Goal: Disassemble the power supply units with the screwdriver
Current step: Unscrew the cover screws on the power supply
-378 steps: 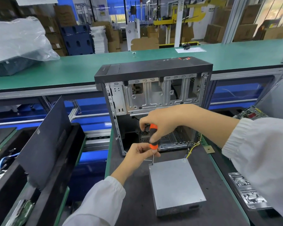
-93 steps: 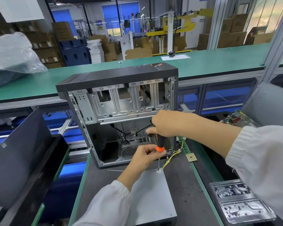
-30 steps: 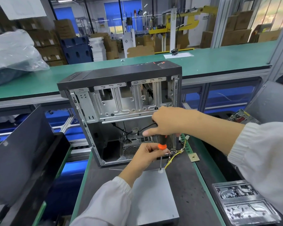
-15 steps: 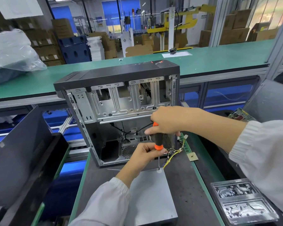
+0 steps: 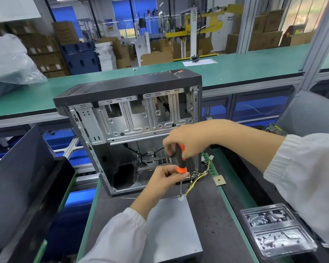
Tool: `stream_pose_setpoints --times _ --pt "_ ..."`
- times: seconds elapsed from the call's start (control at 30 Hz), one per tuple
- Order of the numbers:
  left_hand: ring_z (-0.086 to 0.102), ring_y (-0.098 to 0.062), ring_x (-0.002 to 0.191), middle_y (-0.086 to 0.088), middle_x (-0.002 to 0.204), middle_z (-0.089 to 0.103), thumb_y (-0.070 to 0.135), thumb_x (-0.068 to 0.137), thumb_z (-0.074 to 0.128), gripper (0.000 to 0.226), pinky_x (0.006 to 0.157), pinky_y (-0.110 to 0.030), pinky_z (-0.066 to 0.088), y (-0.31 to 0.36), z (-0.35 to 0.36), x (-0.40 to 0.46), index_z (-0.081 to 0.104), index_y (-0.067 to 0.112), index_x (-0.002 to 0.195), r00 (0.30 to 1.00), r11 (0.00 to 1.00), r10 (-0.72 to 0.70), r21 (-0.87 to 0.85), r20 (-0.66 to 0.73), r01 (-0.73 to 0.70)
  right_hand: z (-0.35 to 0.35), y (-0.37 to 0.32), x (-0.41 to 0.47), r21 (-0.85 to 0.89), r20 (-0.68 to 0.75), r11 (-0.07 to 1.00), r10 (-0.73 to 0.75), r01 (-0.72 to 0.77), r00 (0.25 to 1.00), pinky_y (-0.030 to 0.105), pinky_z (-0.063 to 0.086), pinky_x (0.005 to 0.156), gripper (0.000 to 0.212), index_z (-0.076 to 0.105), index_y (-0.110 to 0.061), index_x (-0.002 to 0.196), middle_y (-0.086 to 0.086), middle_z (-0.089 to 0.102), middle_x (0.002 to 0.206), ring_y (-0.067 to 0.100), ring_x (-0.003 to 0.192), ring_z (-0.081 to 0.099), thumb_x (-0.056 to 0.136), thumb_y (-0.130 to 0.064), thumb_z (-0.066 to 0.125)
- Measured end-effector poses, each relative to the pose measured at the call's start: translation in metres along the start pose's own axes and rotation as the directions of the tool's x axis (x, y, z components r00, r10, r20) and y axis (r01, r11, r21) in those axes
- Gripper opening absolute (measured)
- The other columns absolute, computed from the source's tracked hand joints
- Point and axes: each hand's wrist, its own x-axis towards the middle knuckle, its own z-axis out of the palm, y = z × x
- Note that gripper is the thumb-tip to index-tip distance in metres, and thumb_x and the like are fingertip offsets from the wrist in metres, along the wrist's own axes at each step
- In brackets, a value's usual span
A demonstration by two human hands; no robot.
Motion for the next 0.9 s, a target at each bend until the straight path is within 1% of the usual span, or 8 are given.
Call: stream_pose_setpoints --times 0.13,0.2,0.3,0.43,0.6,0.7,0.77,0.9 --pt "0.027 -0.01 0.052 -0.011 0.061 0.024 0.024 0.083 0.074 0.041 0.049 -0.014 0.026 0.002 0.0 -0.001 0.064 -0.014 0.093 1.0 1.0 0.012 0.016 -0.017 -0.012 -0.003 0.002 -0.005 0.0 -0.063 0.998 0.058 -0.059 0.996 0.038 0.052 0.08 0.058 0.049 -0.026 0.125 -0.001 0.051 0.106 0.02 0.092 0.06 0.08 -0.06 0.062" --pt "0.026 -0.011 0.053 -0.013 0.062 0.022 0.021 0.086 0.073 0.04 0.05 -0.015 0.025 0.002 0.0 -0.001 0.062 -0.016 0.093 1.0 1.0 0.007 0.023 -0.014 -0.007 0.003 0.002 -0.003 0.023 -0.089 0.979 0.204 -0.203 0.975 0.033 0.057 0.065 0.07 0.054 -0.013 0.111 0.006 0.063 0.091 0.021 0.068 0.071 0.077 -0.074 0.051" --pt "0.025 -0.012 0.053 -0.014 0.063 0.022 0.019 0.086 0.073 0.037 0.05 -0.017 0.024 0.002 0.001 -0.001 0.061 -0.015 0.092 1.0 1.0 -0.003 0.02 -0.007 0.003 0.008 0.0 0.002 0.078 -0.053 0.968 0.242 -0.237 0.969 0.027 0.055 0.051 0.058 0.054 -0.003 0.098 0.01 0.068 0.061 0.019 0.045 0.066 0.091 -0.061 0.046" --pt "0.025 -0.011 0.052 -0.018 0.064 0.024 0.02 0.085 0.074 0.036 0.05 -0.017 0.024 0.002 0.002 -0.002 0.062 -0.014 0.091 1.0 1.0 0.003 0.008 -0.011 -0.003 -0.006 0.004 -0.006 0.207 0.095 0.977 0.033 -0.052 0.995 0.025 0.051 0.055 0.033 0.05 -0.023 0.12 -0.006 0.051 0.085 0.007 0.061 0.056 0.09 -0.021 0.064" --pt "0.025 -0.01 0.051 0.003 0.054 0.026 0.017 0.086 0.073 0.022 0.049 -0.016 0.025 0.001 0.003 -0.001 0.068 -0.005 0.086 1.0 1.0 -0.01 -0.01 -0.004 0.01 -0.003 -0.004 -0.006 0.147 0.002 0.967 0.209 -0.207 0.978 0.03 0.059 0.057 0.06 0.048 -0.014 0.115 0.003 0.058 0.075 0.02 0.056 0.07 0.082 -0.063 0.058" --pt "0.021 -0.012 0.053 0.005 0.054 0.025 0.017 0.086 0.073 0.011 0.05 -0.02 0.021 0.003 0.003 -0.002 0.07 0.008 0.081 1.0 1.0 -0.008 -0.015 0.0 0.008 0.005 -0.005 -0.001 0.047 -0.068 0.972 0.235 -0.232 0.97 0.032 0.058 0.056 0.043 0.049 -0.006 0.082 0.007 0.059 0.059 0.024 0.051 0.068 0.094 -0.048 0.052" --pt "0.019 -0.017 0.057 -0.002 0.057 0.021 0.017 0.086 0.073 0.011 0.051 -0.023 0.02 0.003 0.003 -0.003 0.069 0.009 0.08 1.0 1.0 0.004 -0.016 -0.012 -0.004 0.004 -0.002 0.0 0.029 -0.008 0.986 0.164 -0.164 0.986 0.032 0.056 0.059 0.018 0.055 -0.01 0.094 0.002 0.057 0.076 0.024 0.066 0.067 0.094 -0.028 0.057" --pt "0.021 -0.017 0.057 -0.008 0.06 0.02 0.016 0.086 0.072 0.023 0.053 -0.025 0.02 0.004 0.003 -0.004 0.06 0.007 0.069 1.0 1.0 0.014 0.001 -0.019 -0.014 -0.002 0.005 -0.004 0.161 0.04 0.984 0.07 -0.075 0.997 0.027 0.051 0.06 0.048 0.047 -0.027 0.12 -0.006 0.049 0.088 0.016 0.075 0.061 0.081 -0.042 0.072"
